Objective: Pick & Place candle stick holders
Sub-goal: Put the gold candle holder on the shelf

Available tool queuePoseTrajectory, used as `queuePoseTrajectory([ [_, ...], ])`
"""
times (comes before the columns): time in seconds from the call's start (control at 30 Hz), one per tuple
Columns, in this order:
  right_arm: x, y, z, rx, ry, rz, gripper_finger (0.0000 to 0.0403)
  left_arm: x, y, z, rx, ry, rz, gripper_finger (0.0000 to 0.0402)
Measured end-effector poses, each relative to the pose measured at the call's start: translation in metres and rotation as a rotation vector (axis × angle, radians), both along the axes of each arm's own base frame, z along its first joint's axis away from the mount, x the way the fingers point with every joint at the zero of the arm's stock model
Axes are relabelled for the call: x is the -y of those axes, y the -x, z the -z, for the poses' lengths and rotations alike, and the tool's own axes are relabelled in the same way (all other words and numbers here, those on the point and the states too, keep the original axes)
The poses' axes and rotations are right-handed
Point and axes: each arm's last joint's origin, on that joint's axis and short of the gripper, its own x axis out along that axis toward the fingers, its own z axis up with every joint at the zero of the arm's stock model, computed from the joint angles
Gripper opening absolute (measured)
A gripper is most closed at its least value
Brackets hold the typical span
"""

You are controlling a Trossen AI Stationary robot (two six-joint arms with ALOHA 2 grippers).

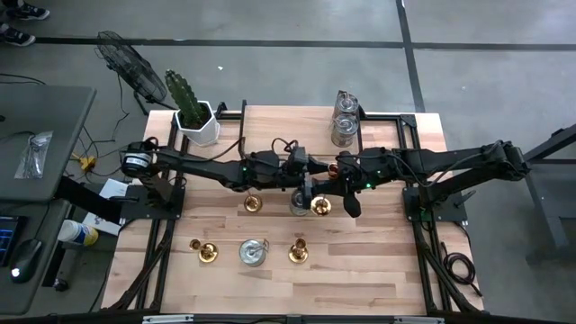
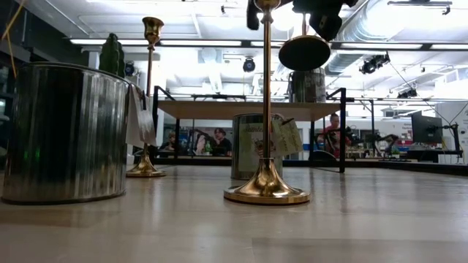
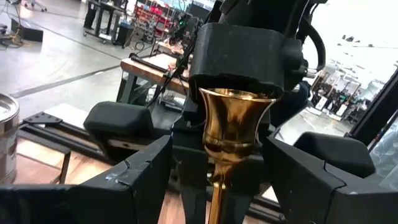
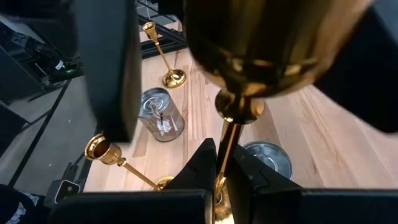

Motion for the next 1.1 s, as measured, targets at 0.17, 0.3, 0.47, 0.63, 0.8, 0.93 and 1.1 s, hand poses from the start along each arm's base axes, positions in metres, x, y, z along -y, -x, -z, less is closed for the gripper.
queuePoseTrajectory([
  [0.17,0.0,0.0,0.0,-0.002,0.0,0.0,0.0006,0.0,-0.003,-0.014,0.035,-0.018,-0.002,0.0245],
  [0.3,0.0,0.0,0.001,-0.007,-0.006,0.004,0.0006,0.0,-0.004,-0.015,-0.004,-0.056,-0.005,0.0228],
  [0.47,0.0,0.0,0.001,-0.008,-0.004,0.005,0.0006,0.001,-0.003,-0.018,-0.029,-0.053,0.019,0.0185],
  [0.63,0.0,0.0,0.001,-0.008,-0.004,0.006,0.0008,0.001,-0.004,-0.015,-0.05,-0.049,0.016,0.015],
  [0.8,0.0,0.0,0.001,-0.009,0.0,0.0,0.0007,0.001,-0.003,-0.016,-0.047,-0.054,0.013,0.0114],
  [0.93,0.0,0.0,0.001,-0.01,-0.002,-0.003,0.0008,0.001,-0.003,-0.016,-0.046,-0.057,0.018,0.0097],
  [1.1,0.0,0.0,0.001,-0.009,-0.002,-0.003,0.0008,0.001,-0.003,-0.016,-0.046,-0.057,0.02,0.0097],
])
